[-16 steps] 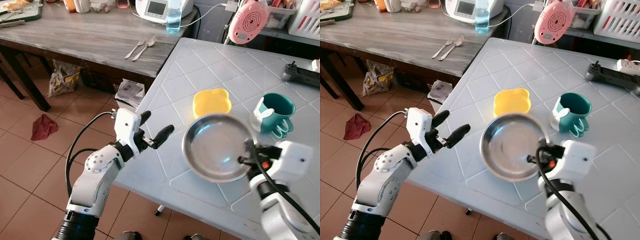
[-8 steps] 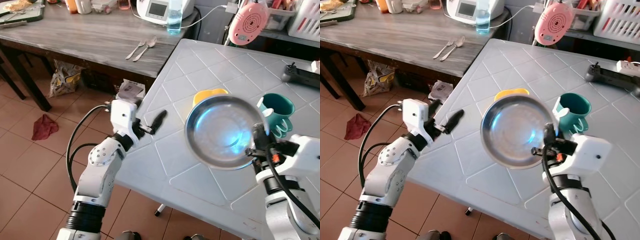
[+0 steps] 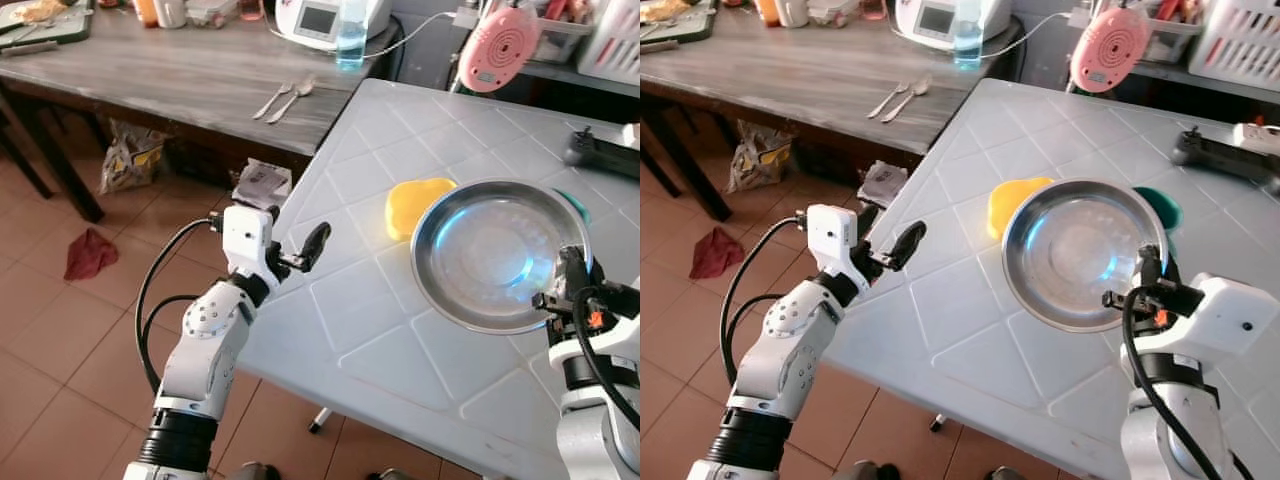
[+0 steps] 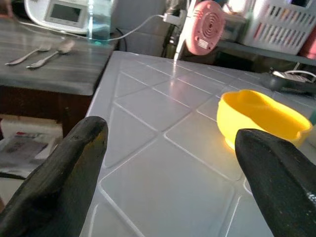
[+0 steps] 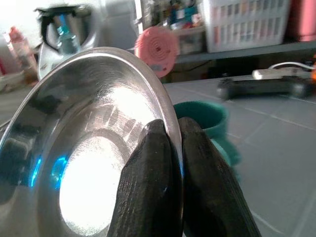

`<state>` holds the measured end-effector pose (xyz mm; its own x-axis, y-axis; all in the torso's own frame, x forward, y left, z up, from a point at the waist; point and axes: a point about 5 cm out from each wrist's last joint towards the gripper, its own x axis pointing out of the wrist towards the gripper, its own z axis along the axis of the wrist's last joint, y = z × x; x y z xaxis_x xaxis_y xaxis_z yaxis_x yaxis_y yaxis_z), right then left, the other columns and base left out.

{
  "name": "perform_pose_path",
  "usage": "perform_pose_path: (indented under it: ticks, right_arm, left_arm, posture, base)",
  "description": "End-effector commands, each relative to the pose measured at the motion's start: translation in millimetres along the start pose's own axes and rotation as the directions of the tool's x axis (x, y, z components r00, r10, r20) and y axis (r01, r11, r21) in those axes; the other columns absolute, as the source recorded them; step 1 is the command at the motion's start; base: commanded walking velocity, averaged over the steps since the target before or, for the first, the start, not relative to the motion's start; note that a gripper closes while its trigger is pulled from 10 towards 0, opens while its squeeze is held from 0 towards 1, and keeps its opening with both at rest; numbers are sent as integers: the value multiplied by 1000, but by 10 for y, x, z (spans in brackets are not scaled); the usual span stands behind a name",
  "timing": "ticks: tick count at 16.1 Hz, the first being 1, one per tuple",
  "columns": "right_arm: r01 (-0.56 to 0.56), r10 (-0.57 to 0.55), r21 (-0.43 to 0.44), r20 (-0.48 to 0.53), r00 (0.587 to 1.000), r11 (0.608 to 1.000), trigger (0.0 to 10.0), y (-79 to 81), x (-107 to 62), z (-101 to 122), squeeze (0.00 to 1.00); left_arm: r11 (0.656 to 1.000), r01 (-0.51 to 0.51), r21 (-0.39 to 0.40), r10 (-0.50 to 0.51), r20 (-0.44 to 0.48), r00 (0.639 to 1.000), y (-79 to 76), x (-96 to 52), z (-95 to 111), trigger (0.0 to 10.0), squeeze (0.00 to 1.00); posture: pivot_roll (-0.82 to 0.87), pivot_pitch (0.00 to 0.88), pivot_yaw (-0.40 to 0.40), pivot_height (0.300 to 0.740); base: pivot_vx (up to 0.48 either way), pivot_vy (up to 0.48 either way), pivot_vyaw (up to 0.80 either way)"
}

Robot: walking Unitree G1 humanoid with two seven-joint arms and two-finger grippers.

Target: Setting the table

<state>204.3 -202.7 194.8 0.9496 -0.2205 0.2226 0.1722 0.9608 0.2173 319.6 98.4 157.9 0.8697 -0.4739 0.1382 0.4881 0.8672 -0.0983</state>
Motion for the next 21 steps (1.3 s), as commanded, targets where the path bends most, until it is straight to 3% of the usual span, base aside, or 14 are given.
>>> perform_pose_path:
  ticks: [1, 4, 11, 21]
  right_arm:
    - [24, -24, 2, 19, 1000, 1000, 10000, -40, -6, 41, 0]
    - [18, -18, 7, 15, 1000, 1000, 10000, -13, 9, 23, 0]
    - [22, -25, 83, 39, 999, 996, 10000, 22, 74, 53, 0]
    - [38, -42, 103, 35, 999, 994, 10000, 25, 84, 37, 0]
  left_arm:
    - [1000, 3, -1, -3, -13, 1000, 8, 32, 4, 10000, 0]
    - [1000, -14, -7, 14, 3, 1000, 37, 76, 48, 10000, 0]
    - [1000, -22, -21, 22, 6, 1000, 47, 104, 48, 10000, 0]
    - [1000, -5, -3, 5, -23, 1000, 83, 87, 19, 10000, 0]
  posture:
    - [-39, 119, -5, 714]
    - [-40, 120, -6, 714]
    - [-38, 113, -11, 714]
    - [-35, 119, -5, 714]
  base:
    - [0, 0, -800]
    - [0, 0, -733]
    - [0, 0, 0]
    - [0, 274, 0]
